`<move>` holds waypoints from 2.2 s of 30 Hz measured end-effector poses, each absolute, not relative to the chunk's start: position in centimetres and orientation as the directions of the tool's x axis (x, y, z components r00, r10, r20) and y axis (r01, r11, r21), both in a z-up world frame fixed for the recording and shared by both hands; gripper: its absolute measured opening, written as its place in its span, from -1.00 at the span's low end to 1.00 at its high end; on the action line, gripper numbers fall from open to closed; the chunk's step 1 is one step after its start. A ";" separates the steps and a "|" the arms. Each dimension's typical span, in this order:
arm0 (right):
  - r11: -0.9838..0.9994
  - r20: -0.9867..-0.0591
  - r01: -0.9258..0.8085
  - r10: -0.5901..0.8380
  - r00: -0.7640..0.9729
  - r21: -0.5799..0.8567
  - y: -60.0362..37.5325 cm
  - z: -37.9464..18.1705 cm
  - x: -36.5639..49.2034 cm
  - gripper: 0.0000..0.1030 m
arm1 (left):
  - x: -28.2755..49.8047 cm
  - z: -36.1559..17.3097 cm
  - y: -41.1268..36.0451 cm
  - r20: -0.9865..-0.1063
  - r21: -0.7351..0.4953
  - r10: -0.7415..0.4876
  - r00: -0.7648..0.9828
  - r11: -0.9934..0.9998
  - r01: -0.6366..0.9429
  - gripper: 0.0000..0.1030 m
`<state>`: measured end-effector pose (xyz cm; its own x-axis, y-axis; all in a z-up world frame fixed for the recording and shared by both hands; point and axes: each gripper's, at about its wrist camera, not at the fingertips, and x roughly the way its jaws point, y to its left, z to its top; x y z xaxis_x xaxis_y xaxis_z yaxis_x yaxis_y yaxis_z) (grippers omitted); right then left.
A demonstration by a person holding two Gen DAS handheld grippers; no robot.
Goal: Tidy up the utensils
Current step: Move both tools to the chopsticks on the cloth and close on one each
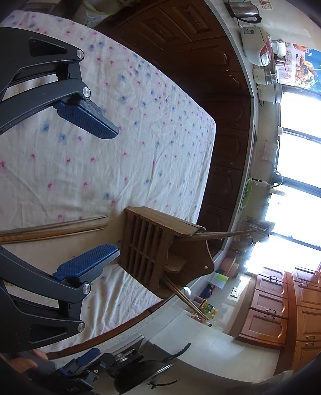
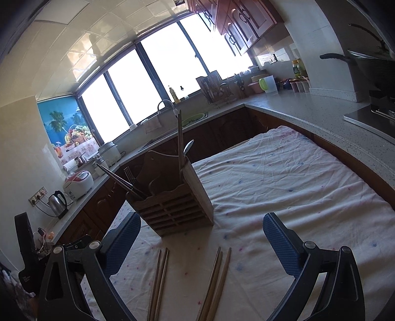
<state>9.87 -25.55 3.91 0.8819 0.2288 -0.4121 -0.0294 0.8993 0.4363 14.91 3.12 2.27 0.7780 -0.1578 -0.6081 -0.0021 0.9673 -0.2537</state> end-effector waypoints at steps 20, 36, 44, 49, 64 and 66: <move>0.932 -0.576 -0.010 0.232 0.784 0.361 -23.6 -1.3 10.6 0.09 | 16.4 -3.0 1.5 -0.749 -0.171 -0.121 0.651 0.985 -0.014 0.74; 0.935 -0.699 -0.092 0.318 0.641 0.341 -20.1 -4.1 14.5 -0.69 | 19.1 -4.0 -0.9 -0.785 -0.163 -0.166 0.597 0.985 0.060 0.20; 0.946 -0.751 -0.056 0.288 0.594 0.319 -20.1 -6.0 15.7 -0.78 | 21.1 -5.0 -1.6 -0.806 -0.164 -0.182 0.563 0.983 0.083 0.07; 0.952 -0.759 -0.062 0.278 0.589 0.300 -19.9 -6.0 16.9 -0.78 | 22.7 -5.8 -2.3 -0.822 -0.176 -0.202 0.533 0.979 0.100 -0.16; 0.979 -0.781 -0.118 0.206 0.589 0.168 -18.0 -5.9 19.1 -0.77 | 23.7 -6.4 -6.4 -0.830 0.000 -0.115 0.546 0.978 0.206 -0.69; 0.986 -0.788 -0.135 0.158 0.595 0.096 -17.0 -5.9 19.0 -0.75 | 23.6 -6.4 -6.7 -0.830 0.006 -0.119 0.544 0.975 0.222 -0.85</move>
